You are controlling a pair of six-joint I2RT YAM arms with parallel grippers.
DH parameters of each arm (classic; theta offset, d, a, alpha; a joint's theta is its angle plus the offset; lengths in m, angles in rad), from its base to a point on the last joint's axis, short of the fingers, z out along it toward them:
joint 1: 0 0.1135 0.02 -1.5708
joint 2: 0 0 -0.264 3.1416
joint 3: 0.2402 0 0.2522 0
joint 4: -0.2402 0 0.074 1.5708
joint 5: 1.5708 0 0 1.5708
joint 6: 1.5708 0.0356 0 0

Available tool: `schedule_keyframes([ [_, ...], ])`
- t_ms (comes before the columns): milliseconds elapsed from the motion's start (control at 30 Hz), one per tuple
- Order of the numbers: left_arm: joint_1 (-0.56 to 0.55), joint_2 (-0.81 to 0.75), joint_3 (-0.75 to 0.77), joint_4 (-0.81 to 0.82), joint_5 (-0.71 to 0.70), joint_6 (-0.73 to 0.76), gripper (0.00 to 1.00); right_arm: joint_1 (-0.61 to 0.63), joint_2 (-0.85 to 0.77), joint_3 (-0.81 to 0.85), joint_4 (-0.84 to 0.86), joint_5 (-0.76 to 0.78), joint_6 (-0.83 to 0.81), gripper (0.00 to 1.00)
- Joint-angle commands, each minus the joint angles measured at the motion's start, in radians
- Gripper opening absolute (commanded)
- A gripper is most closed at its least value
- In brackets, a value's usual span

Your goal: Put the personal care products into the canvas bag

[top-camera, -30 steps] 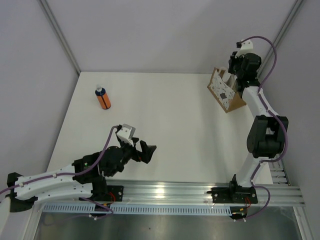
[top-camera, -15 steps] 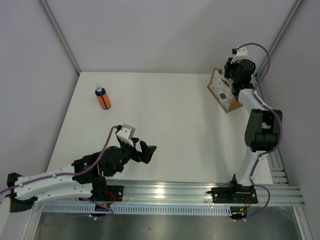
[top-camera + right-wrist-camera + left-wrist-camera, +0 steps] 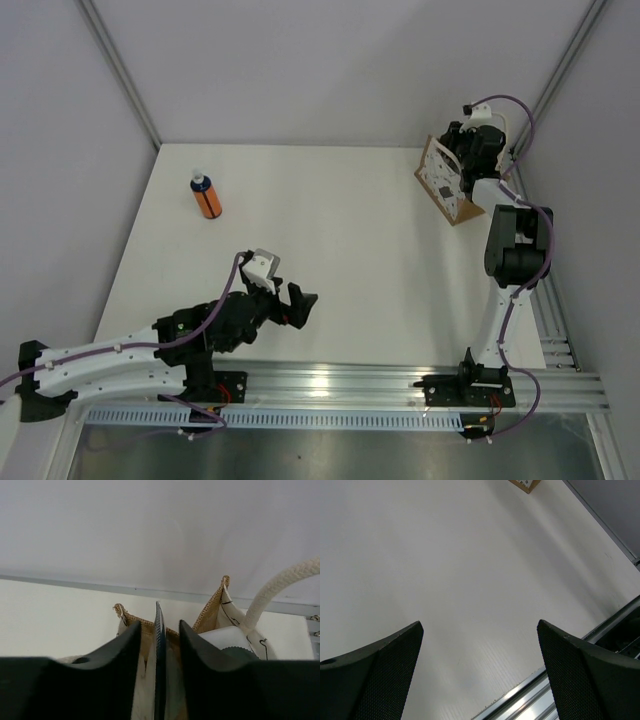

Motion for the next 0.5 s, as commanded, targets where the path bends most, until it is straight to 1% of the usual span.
schedule_keyframes([
  [0,0.002,0.002,0.016,0.026,-0.003,-0.007,0.99,-0.009,-0.012,0.045,0.079,-0.025,0.022,0.45],
  [33,0.002,0.001,0.016,0.025,-0.005,-0.009,0.99,-0.01,-0.031,0.039,0.072,-0.027,0.028,0.5],
  [67,0.001,-0.001,0.014,0.025,-0.003,-0.009,0.99,-0.012,-0.045,0.034,0.071,-0.029,0.028,0.57],
  [167,0.002,-0.016,0.01,0.025,-0.009,-0.007,0.99,-0.016,-0.111,0.023,0.048,-0.038,0.065,0.65],
  [233,0.001,-0.027,0.005,0.026,-0.017,-0.006,0.99,-0.016,-0.154,0.004,0.034,-0.033,0.081,0.67],
  [267,0.002,-0.03,0.0,0.028,-0.025,-0.004,0.99,-0.016,-0.204,-0.019,0.032,-0.03,0.093,0.69],
  [333,0.002,-0.035,-0.004,0.032,-0.031,0.0,0.99,-0.016,-0.257,-0.03,-0.004,0.014,0.11,0.71],
  [367,0.002,-0.033,-0.006,0.032,-0.042,0.003,0.99,-0.016,-0.309,-0.027,-0.038,0.043,0.131,0.72],
  [400,0.001,-0.03,-0.007,0.034,-0.048,0.006,0.99,-0.016,-0.334,-0.011,-0.125,0.113,0.143,0.72],
  [467,0.002,-0.018,-0.007,0.034,-0.068,0.013,0.99,-0.009,-0.41,0.01,-0.223,0.187,0.18,0.74],
])
